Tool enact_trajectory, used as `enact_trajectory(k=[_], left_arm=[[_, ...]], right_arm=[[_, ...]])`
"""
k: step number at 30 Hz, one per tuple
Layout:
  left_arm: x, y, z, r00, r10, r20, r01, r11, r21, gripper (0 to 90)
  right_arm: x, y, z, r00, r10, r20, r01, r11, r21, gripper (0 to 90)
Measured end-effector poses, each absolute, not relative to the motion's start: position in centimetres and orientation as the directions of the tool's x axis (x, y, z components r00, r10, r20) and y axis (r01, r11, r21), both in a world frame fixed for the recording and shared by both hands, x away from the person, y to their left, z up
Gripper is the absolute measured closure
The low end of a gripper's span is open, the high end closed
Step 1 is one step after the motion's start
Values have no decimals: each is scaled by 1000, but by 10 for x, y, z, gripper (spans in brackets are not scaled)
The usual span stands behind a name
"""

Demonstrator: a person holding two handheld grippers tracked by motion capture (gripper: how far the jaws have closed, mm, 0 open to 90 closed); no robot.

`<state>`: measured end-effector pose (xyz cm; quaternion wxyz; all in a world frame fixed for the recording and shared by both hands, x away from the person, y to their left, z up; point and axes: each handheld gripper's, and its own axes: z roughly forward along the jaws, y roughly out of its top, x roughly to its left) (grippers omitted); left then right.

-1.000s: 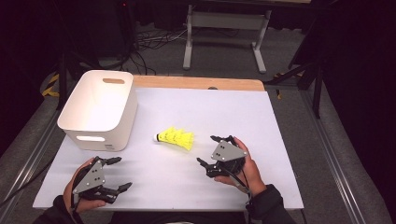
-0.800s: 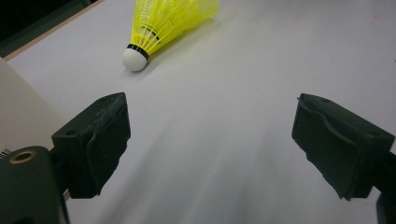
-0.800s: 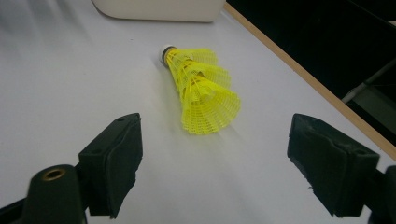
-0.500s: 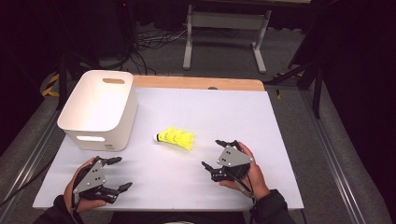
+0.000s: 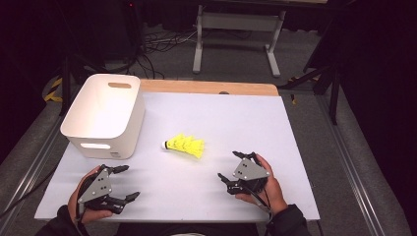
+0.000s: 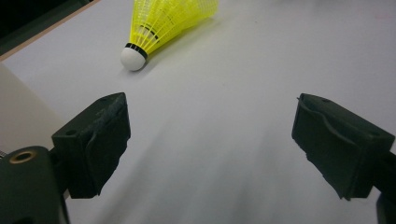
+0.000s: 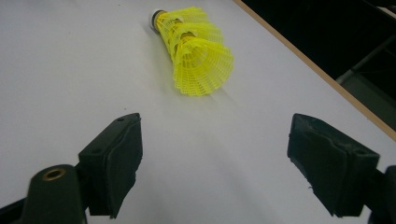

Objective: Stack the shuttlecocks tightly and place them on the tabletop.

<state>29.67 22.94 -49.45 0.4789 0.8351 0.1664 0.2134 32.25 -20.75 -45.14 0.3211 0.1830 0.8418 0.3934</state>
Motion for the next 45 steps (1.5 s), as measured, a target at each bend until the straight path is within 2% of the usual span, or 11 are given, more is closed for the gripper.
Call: enact_trajectory(k=[28,45], left_arm=[[298,230,-494,852,489,189,78,-474,877,121],[297,233,-492,842,502,198,68,-463,884,116]], right_arm=[[315,-248,-475,-709,631,-314,118,545,830,193],[320,-252,-479,-707,638,-306,126,539,833,181]])
